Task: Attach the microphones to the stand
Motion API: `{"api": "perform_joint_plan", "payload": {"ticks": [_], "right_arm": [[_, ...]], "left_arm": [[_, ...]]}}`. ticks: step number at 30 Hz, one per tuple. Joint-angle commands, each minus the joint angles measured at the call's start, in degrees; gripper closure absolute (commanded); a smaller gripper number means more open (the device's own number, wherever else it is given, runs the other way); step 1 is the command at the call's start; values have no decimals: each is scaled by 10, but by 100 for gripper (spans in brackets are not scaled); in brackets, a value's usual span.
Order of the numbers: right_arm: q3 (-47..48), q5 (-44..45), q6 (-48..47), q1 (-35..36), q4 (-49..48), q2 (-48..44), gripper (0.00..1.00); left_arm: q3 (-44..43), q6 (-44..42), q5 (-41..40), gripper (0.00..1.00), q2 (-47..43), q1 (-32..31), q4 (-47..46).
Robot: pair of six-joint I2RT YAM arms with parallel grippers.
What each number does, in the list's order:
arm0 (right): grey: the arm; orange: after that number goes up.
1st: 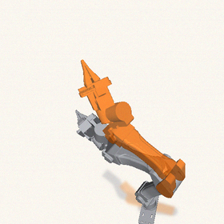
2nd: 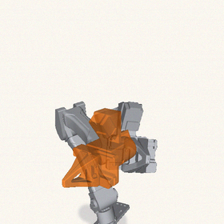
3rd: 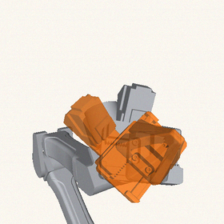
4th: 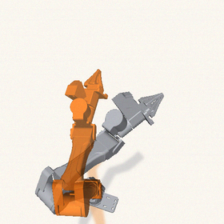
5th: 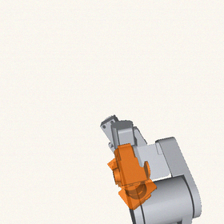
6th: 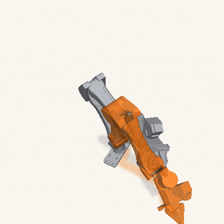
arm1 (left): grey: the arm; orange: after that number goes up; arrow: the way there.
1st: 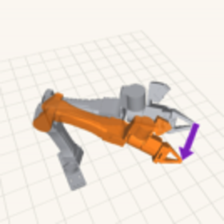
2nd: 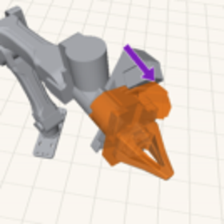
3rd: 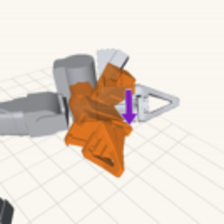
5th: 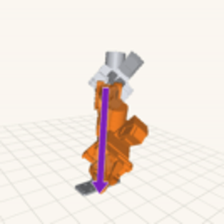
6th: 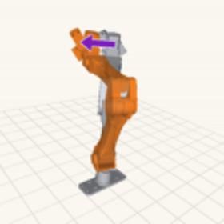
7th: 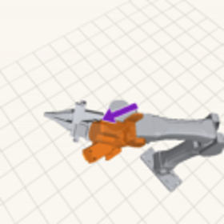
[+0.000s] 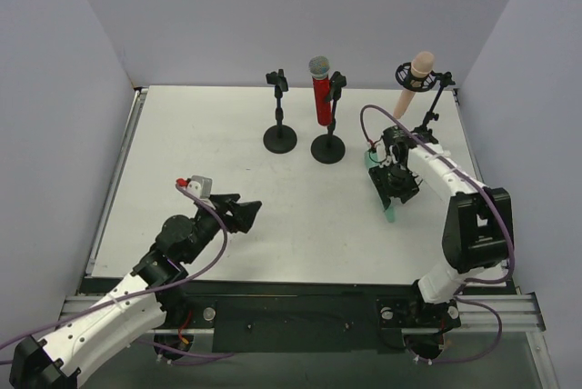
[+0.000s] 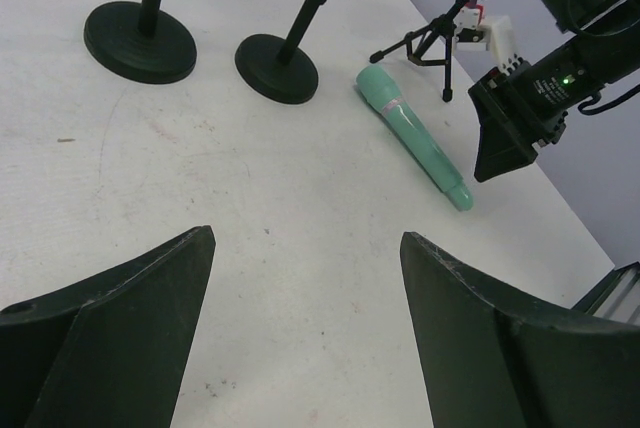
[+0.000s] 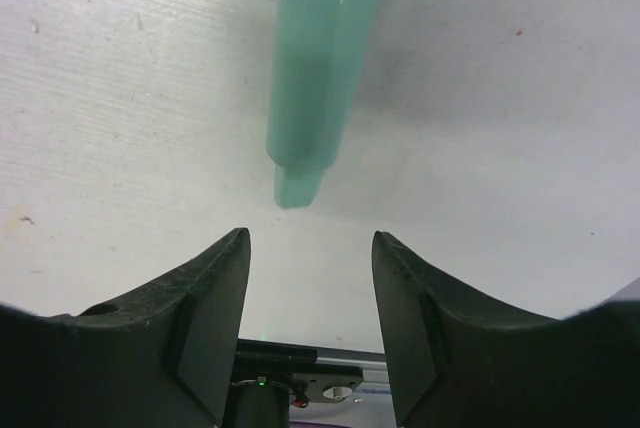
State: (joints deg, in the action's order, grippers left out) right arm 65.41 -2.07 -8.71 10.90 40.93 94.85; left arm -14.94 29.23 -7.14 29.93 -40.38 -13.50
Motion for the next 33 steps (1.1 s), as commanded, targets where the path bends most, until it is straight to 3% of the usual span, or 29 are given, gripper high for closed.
{"api": "perform_joint_plan", "payload": {"ticks": [1,5,10,12,14,17,18,22,27,28,29,33], "right_arm": [[-13,3,-15,-4,26,-67,52],[-33,-16,-19,-3,7,-146,54],[-2,-80,-54,-20,5,-237,53],[39,-194,-134,-73,41,-246,47],[39,-363,-157,-138,52,-241,32],[42,-476,-244,-163,137,-207,10],[40,-502,-284,-163,150,-207,8],[9,-500,-293,-163,131,-261,7],[-125,-450,-187,-166,-93,-399,0],[-144,-442,-120,-166,-155,-406,0],[-153,-444,-103,-165,-165,-404,0],[-112,-476,-194,-164,-62,-375,7]], "left_arm": [[-50,-22,13,13,30,3,-52],[-62,-35,4,8,92,15,-86],[-112,13,114,8,237,147,-143],[-148,42,162,9,308,197,-167],[-195,57,199,10,380,228,-187],[-288,29,241,13,475,241,-212],[-307,16,258,14,515,241,-220],[-402,-72,294,17,628,242,-258],[-484,-133,322,20,716,241,-273],[-499,-144,326,21,736,241,-282],[-504,-146,332,22,756,241,-302],[-524,-159,343,27,808,240,-363]]}}
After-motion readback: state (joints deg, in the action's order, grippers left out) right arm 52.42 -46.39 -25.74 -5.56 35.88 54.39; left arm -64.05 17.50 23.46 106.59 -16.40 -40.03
